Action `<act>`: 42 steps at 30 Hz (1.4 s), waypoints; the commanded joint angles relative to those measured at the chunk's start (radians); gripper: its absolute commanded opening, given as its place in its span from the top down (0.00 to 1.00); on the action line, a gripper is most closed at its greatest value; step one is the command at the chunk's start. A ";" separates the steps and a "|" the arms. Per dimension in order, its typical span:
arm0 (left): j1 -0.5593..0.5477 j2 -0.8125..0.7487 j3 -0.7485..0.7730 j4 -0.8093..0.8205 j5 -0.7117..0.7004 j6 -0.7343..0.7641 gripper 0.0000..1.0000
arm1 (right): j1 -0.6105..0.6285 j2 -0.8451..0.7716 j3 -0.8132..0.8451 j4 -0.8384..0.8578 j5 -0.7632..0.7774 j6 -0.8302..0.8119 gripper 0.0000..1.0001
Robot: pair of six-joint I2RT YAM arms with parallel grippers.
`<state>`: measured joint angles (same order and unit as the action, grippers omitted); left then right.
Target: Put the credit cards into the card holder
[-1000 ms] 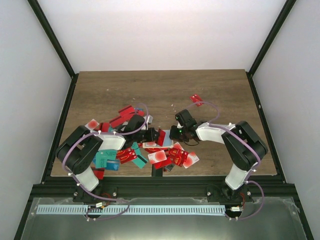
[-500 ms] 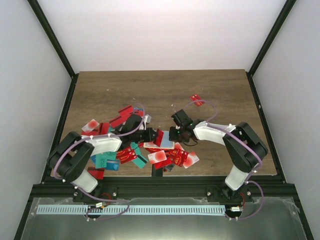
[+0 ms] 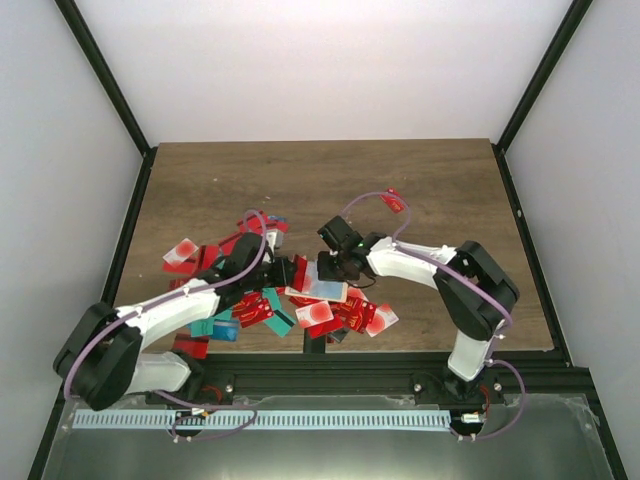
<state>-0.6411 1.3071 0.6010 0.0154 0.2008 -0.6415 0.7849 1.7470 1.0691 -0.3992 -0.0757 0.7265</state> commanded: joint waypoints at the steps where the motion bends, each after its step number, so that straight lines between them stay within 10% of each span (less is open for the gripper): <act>1: 0.011 -0.094 -0.033 -0.092 -0.074 0.015 0.96 | 0.017 0.055 0.068 0.014 -0.045 0.016 0.97; 28: 0.047 -0.358 -0.092 -0.286 -0.177 0.023 0.96 | 0.023 0.217 0.112 0.374 -0.522 0.149 0.69; 42: 0.049 -0.388 -0.051 -0.248 -0.026 0.060 0.96 | 0.013 0.117 0.107 0.308 -0.448 0.029 0.68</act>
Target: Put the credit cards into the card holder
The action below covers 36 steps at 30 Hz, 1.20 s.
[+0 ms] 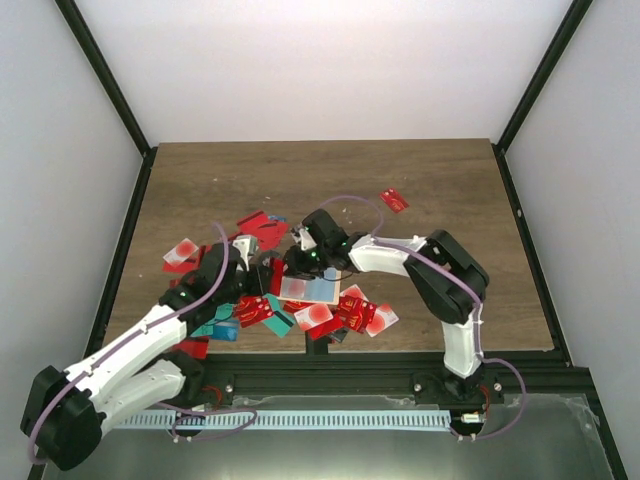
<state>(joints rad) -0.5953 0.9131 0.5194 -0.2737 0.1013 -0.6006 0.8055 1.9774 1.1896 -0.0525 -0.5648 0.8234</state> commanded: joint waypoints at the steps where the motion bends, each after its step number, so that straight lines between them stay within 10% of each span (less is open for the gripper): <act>1: 0.003 0.015 0.032 0.054 0.086 0.013 0.96 | -0.016 -0.142 -0.030 -0.047 0.050 -0.074 0.67; 12: 0.003 0.304 0.010 0.394 0.258 -0.071 0.96 | -0.135 -0.401 -0.321 -0.132 0.261 -0.092 0.66; 36: 0.003 0.593 -0.023 0.705 0.200 -0.108 0.96 | -0.186 -0.328 -0.456 -0.034 0.214 -0.132 0.71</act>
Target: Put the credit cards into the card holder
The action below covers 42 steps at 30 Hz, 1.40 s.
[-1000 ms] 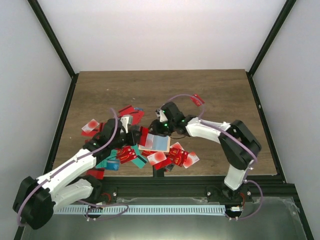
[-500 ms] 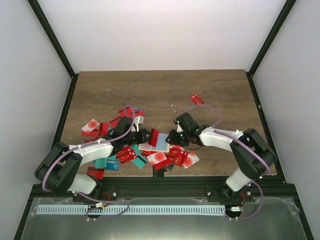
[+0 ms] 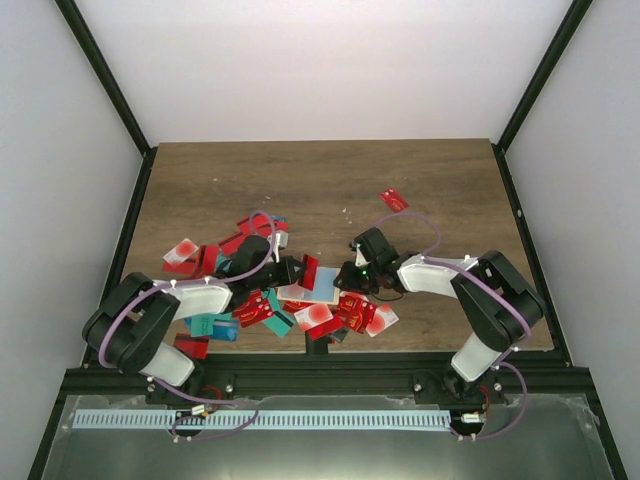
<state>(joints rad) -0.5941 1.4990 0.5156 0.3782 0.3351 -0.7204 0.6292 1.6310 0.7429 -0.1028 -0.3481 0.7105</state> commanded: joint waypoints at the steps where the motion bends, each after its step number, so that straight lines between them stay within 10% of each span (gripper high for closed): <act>1: 0.002 0.008 -0.020 0.053 -0.039 0.013 0.96 | -0.010 0.022 -0.010 0.017 -0.003 -0.020 0.71; 42: -0.007 0.120 -0.108 0.230 -0.027 -0.140 0.96 | -0.010 0.021 -0.033 0.022 -0.019 -0.007 0.73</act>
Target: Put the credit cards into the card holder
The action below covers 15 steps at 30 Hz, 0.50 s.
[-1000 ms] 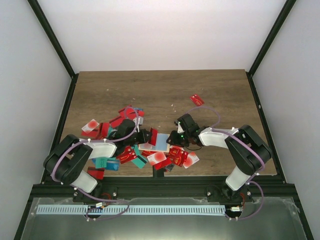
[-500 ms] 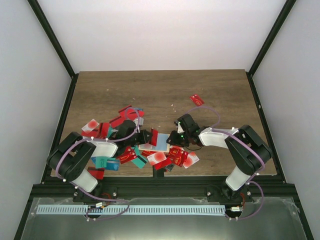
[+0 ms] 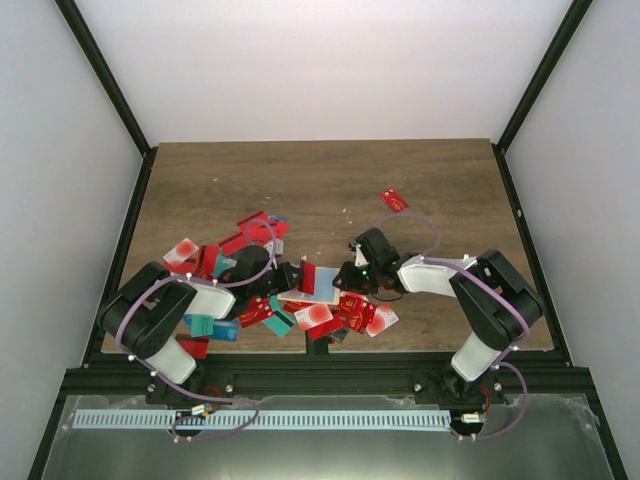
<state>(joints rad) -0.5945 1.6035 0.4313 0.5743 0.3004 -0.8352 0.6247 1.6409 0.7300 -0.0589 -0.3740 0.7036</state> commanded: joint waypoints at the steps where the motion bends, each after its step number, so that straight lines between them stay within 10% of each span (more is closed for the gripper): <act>1: -0.007 0.016 -0.025 0.037 0.013 -0.031 0.96 | -0.006 0.011 -0.022 -0.022 0.007 0.000 0.73; 15: -0.007 -0.006 -0.039 0.019 0.029 -0.094 0.96 | -0.006 0.016 -0.031 -0.016 0.005 0.009 0.73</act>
<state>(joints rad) -0.5957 1.6032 0.4091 0.5976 0.3191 -0.9104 0.6231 1.6405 0.7189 -0.0391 -0.3824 0.7090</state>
